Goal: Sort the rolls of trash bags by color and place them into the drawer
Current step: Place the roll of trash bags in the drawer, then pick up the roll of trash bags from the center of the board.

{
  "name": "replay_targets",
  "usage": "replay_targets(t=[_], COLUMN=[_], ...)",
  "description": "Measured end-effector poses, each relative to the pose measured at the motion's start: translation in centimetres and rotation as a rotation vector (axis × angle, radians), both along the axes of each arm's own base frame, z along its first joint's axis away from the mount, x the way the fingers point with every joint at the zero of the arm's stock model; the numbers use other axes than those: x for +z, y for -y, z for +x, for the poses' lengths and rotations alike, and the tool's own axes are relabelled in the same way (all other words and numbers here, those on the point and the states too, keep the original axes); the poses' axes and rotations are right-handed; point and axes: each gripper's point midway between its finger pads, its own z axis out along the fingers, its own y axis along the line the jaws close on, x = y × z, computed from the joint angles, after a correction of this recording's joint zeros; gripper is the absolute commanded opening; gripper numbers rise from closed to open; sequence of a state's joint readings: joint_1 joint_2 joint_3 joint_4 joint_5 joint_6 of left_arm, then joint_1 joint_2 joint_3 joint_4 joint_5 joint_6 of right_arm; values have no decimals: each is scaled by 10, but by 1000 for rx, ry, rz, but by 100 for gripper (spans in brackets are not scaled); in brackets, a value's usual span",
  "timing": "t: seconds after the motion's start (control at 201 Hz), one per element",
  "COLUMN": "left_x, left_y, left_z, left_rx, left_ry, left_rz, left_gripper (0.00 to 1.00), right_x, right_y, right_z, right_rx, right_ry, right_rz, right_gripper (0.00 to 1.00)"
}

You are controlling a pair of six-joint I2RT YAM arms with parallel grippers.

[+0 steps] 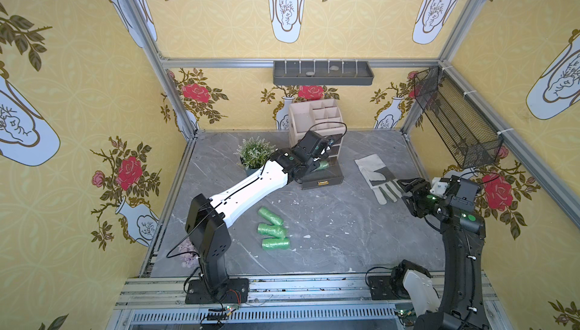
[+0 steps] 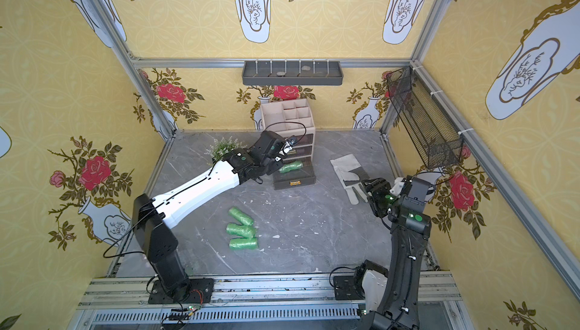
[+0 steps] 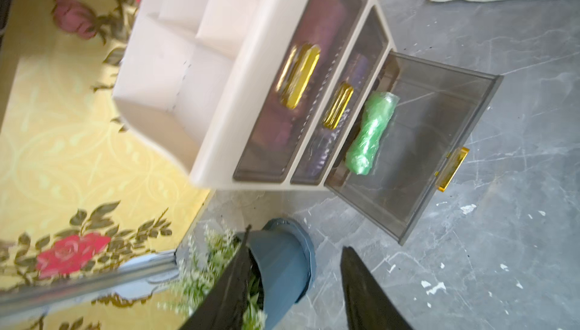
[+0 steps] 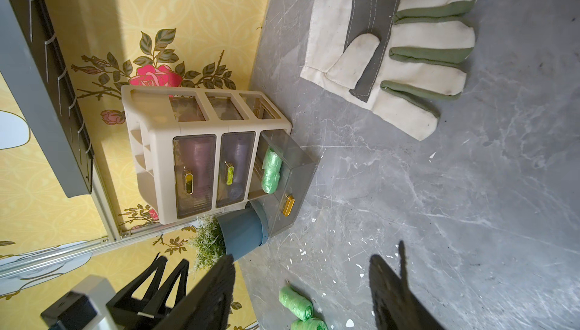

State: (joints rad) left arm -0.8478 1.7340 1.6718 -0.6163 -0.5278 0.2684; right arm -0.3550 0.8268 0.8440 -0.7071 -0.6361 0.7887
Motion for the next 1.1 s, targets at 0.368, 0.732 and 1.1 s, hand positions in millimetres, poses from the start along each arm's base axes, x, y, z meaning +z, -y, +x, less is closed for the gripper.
replay_targets(t=[0.368, 0.732, 1.1], left_x=[-21, -118, -169], left_y=[-126, -117, -119], left_z=[-55, -127, -132], left_rx=[523, 803, 958], left_ry=[-253, -692, -753], left_rz=[-409, -644, -623], left_gripper=[54, 48, 48], right_x=[0, -15, -34], right_y=[-2, -3, -6], right_z=[0, -1, -3], right_rx=[0, -1, 3], right_ry=[-6, -32, -56], right_rz=[24, 42, 65], right_gripper=[69, 69, 69])
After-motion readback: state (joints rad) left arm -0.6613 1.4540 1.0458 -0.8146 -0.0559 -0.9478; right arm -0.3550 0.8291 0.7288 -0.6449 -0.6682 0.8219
